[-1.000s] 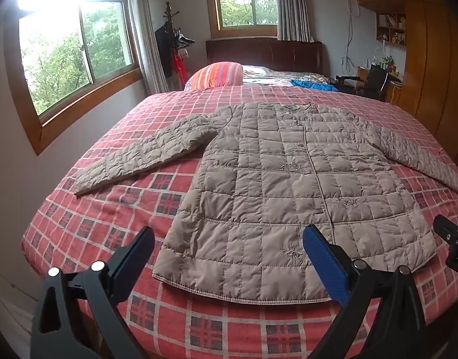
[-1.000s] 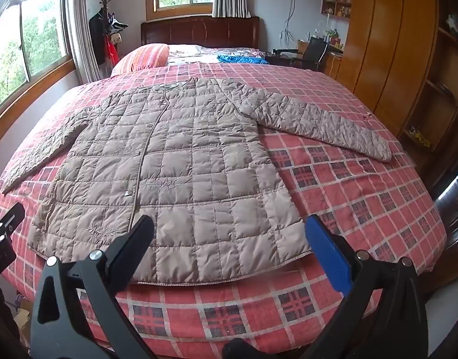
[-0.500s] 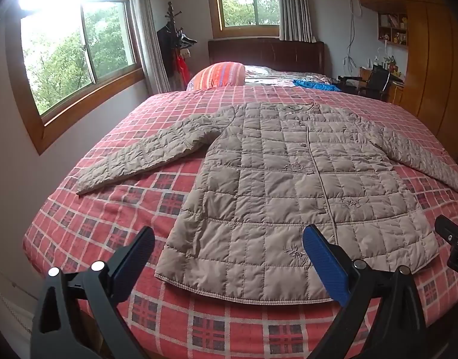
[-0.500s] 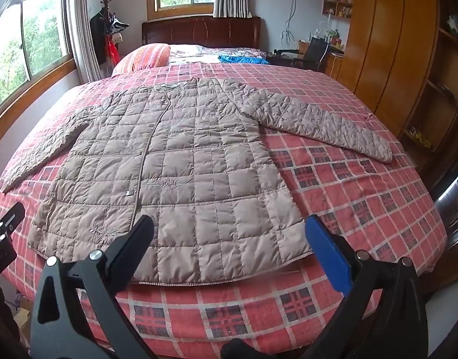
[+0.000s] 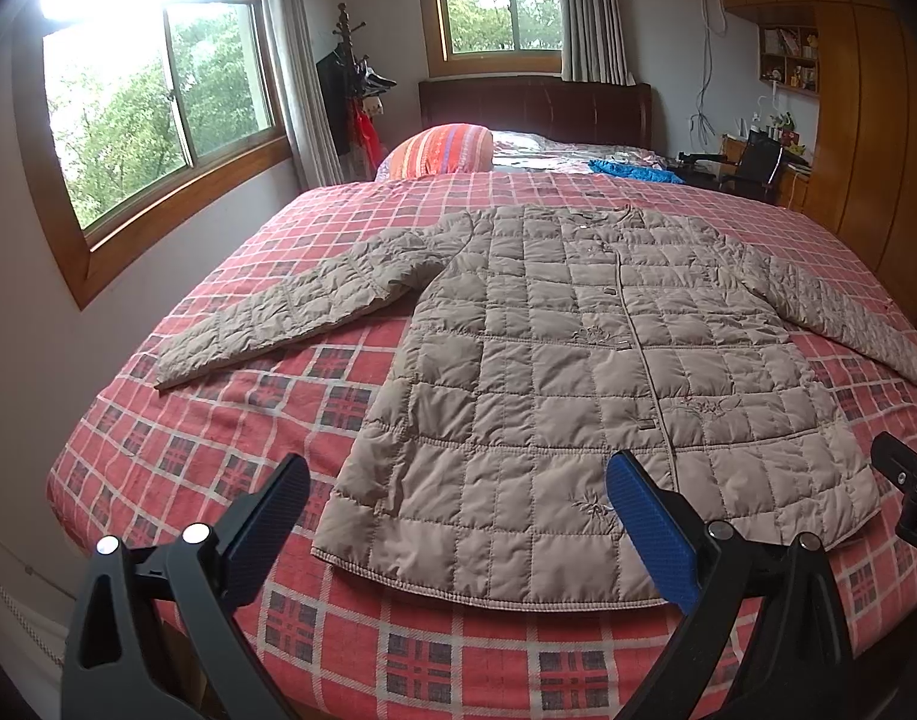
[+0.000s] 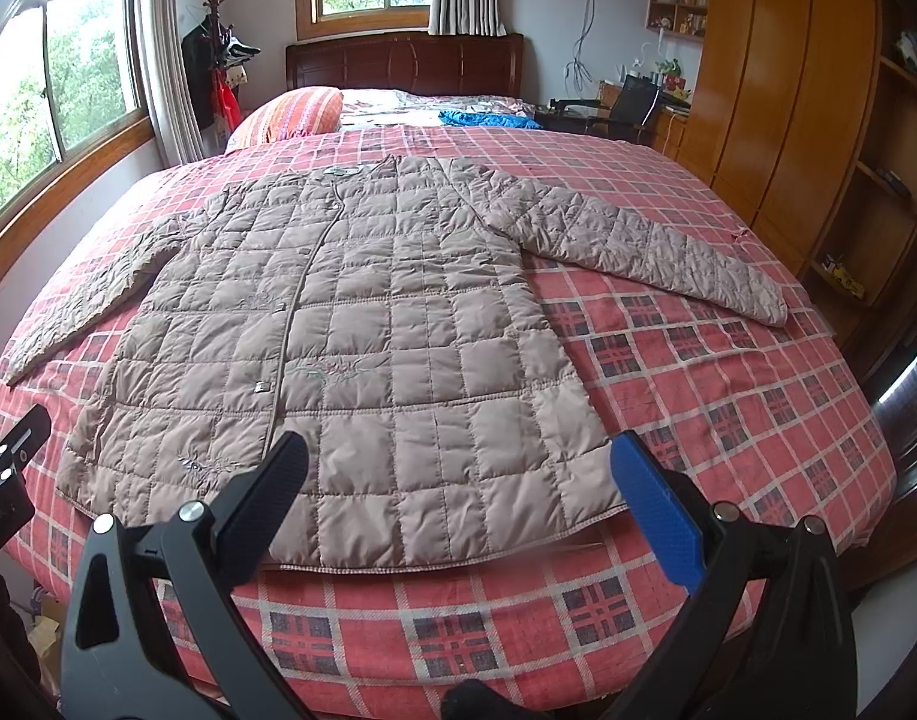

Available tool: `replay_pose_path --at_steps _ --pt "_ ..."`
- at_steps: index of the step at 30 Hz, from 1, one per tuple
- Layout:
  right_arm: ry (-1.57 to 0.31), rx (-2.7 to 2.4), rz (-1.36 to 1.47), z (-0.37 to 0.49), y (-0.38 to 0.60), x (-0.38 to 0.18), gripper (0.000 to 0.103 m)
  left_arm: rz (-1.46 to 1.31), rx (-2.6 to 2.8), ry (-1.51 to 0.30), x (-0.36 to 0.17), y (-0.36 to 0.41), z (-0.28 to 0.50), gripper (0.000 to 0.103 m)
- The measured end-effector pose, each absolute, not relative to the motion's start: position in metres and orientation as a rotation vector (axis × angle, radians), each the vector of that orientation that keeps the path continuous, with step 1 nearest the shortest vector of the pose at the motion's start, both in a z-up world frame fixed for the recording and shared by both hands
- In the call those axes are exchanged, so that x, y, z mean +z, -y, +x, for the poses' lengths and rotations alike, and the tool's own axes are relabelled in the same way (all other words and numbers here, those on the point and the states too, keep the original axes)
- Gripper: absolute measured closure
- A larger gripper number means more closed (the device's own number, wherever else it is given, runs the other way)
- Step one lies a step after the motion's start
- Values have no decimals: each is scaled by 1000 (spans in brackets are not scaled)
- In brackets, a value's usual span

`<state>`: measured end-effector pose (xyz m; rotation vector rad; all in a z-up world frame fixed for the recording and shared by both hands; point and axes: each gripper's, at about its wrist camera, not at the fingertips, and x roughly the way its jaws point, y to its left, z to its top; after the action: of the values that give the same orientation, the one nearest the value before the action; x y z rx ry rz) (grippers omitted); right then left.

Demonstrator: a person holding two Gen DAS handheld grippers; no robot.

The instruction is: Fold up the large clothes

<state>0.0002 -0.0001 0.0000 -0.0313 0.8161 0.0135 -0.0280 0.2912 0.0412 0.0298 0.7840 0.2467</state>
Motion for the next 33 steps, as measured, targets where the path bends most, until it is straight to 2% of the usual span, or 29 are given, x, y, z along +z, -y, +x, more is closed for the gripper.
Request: replay_pose_path --at_steps 33 --pt "-816 14 -30 1 -5 -1 3 32 246 -787 42 -293 -28 4"
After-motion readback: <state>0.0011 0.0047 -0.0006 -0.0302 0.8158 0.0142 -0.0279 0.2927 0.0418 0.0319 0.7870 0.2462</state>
